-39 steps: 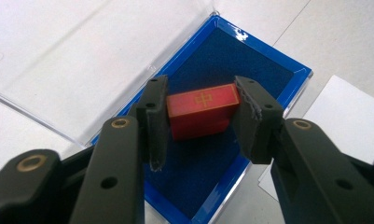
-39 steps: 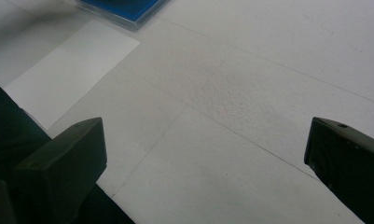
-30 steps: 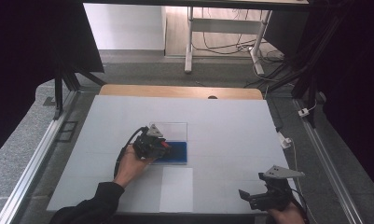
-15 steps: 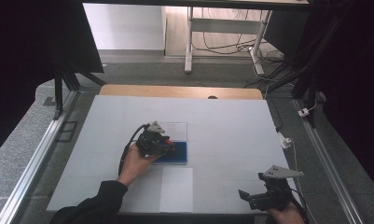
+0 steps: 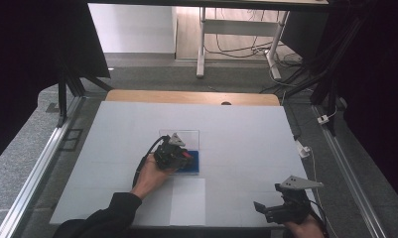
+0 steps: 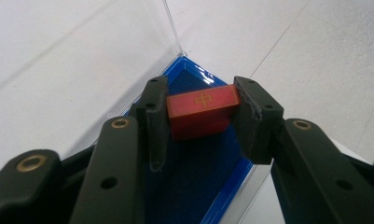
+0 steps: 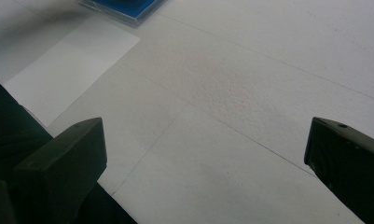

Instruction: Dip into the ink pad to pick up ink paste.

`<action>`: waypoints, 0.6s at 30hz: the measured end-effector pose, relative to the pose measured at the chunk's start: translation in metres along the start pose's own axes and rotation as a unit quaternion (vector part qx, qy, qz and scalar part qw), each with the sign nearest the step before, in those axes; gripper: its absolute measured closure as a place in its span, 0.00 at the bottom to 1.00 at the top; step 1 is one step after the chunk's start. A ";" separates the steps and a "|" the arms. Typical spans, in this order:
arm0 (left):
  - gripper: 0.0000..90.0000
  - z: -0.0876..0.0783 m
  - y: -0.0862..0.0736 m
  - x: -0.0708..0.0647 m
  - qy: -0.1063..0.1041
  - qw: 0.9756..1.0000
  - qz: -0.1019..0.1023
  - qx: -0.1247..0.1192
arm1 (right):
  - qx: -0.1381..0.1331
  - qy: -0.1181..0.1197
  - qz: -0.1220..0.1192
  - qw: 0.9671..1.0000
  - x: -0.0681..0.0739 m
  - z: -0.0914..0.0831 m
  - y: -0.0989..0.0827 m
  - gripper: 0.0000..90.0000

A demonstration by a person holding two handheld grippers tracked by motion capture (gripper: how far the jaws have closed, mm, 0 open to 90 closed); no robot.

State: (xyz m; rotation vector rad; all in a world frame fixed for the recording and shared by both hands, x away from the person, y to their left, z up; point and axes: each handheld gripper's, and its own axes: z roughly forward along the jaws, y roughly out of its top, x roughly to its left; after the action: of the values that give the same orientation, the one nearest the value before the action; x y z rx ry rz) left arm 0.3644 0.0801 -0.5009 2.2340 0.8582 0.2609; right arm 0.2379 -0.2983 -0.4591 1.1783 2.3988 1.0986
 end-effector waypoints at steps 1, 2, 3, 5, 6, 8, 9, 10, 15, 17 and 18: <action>0.64 0.000 0.000 0.000 0.001 1.000 0.003 0.001 | 0.000 0.000 0.000 1.000 0.000 0.000 0.000 0.00; 0.64 0.000 0.000 -0.001 0.003 1.000 0.006 0.001 | 0.000 0.000 0.000 1.000 0.000 0.000 0.000 0.00; 0.64 0.000 0.000 -0.002 0.006 1.000 0.012 0.002 | 0.000 0.000 0.000 1.000 0.000 0.000 0.000 0.00; 0.64 0.001 -0.001 -0.005 0.013 1.000 0.019 0.002 | 0.001 0.000 0.000 1.000 0.000 0.000 0.000 0.00; 0.64 0.001 -0.001 -0.006 0.016 1.000 0.024 0.003 | 0.001 -0.001 0.000 1.000 0.000 0.000 0.000 0.00; 0.65 0.001 -0.002 -0.006 0.017 0.999 0.027 0.001 | 0.002 -0.001 -0.001 1.000 0.000 0.000 0.000 0.00; 0.65 0.001 -0.003 -0.006 0.017 0.999 0.028 0.000 | 0.002 -0.001 -0.002 1.000 0.000 0.000 0.000 0.00; 0.65 0.002 -0.003 -0.007 0.020 0.999 0.031 -0.001 | 0.002 -0.001 -0.002 1.000 0.000 0.000 0.000 0.00; 0.65 0.002 -0.003 -0.014 0.040 0.998 0.048 0.001 | 0.003 -0.001 -0.002 1.000 0.000 0.000 0.000 0.00; 0.65 0.002 -0.004 -0.012 0.033 0.999 0.040 -0.002 | 0.003 -0.001 -0.002 1.000 0.001 0.000 0.000 0.00; 0.65 0.002 -0.004 -0.011 0.030 0.999 0.036 -0.003 | 0.004 -0.002 -0.003 1.000 0.001 0.000 0.000 0.00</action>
State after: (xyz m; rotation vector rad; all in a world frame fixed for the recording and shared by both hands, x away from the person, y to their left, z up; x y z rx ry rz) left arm 0.3550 0.0740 -0.5049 2.2649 0.8090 0.3658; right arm 0.2378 -0.2977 -0.4590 1.1752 2.4049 1.0852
